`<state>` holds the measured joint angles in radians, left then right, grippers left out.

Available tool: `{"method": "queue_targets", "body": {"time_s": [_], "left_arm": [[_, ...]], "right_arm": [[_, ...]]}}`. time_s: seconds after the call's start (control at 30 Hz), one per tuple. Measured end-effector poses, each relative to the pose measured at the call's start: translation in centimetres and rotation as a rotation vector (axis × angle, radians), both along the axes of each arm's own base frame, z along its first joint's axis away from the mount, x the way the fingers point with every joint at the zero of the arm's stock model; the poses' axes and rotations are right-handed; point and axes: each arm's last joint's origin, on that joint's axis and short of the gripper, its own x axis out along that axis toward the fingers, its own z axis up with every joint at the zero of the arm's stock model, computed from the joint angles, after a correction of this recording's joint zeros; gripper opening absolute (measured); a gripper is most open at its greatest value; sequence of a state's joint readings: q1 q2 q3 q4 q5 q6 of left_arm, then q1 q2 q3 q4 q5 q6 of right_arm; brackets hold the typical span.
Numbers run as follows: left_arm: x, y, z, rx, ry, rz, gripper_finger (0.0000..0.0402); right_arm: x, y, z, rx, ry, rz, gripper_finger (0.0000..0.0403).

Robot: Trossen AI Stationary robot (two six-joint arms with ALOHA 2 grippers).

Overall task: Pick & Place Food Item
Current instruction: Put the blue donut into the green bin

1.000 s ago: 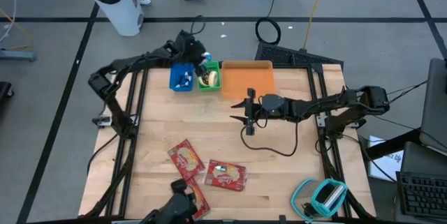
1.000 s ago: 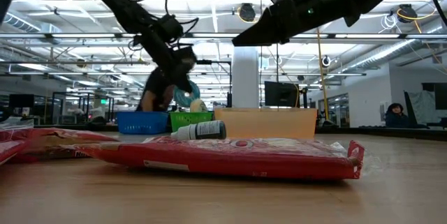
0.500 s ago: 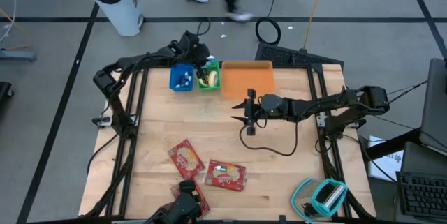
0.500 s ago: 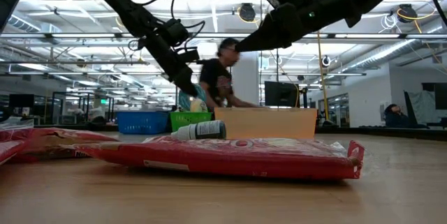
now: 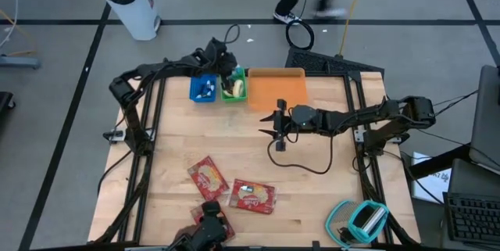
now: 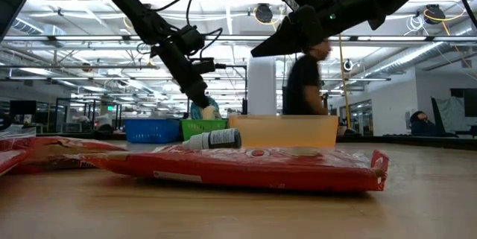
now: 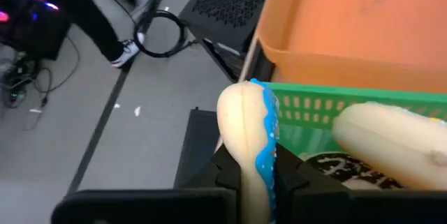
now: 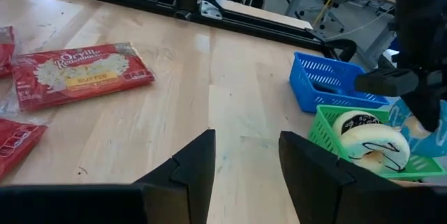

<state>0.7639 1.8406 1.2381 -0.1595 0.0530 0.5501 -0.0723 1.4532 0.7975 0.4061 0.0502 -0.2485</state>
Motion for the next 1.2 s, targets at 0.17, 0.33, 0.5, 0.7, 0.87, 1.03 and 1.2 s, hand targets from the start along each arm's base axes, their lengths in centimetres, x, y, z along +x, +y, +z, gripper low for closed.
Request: {"method": "queue_targets", "body": {"time_s": [0.17, 0.33, 0.5, 0.7, 0.87, 1.03, 1.2], "left_arm": [[0.0, 0.1, 0.2, 0.032, 0.008, -0.013, 0.0010], [-0.1, -0.1, -0.2, 0.001, 0.041, -0.030, 0.0021], [-0.3, -0.1, -0.6, 0.013, 0.093, -0.023, 0.0025], [-0.2, -0.2, -0.6, -0.021, 0.063, -0.040, 0.0008], [-0.3, -0.4, -0.8, -0.050, 0.068, -0.047, 0.0023], [-0.1, -0.2, -2.1, -0.089, 0.083, -0.028, 0.0008], [0.1, 0.0, -3.1, -0.098, 0.100, -0.019, 0.0030]], "right_arm": [[0.0, 0.0, 0.0, -0.001, 0.000, 0.001, 0.0145], [0.0, 0.0, 0.0, -0.007, 0.001, 0.002, 0.0145], [0.0, 0.0, 0.0, -0.016, 0.002, 0.006, 0.0144], [0.0, 0.0, 0.0, -0.009, 0.001, 0.003, 0.0144], [0.0, 0.0, 0.0, 0.000, 0.000, 0.000, 0.0142], [0.0, 0.0, 0.0, 0.001, 0.000, 0.000, 0.0142], [0.0, 0.0, 0.0, 0.001, 0.000, 0.000, 0.0140]]}}
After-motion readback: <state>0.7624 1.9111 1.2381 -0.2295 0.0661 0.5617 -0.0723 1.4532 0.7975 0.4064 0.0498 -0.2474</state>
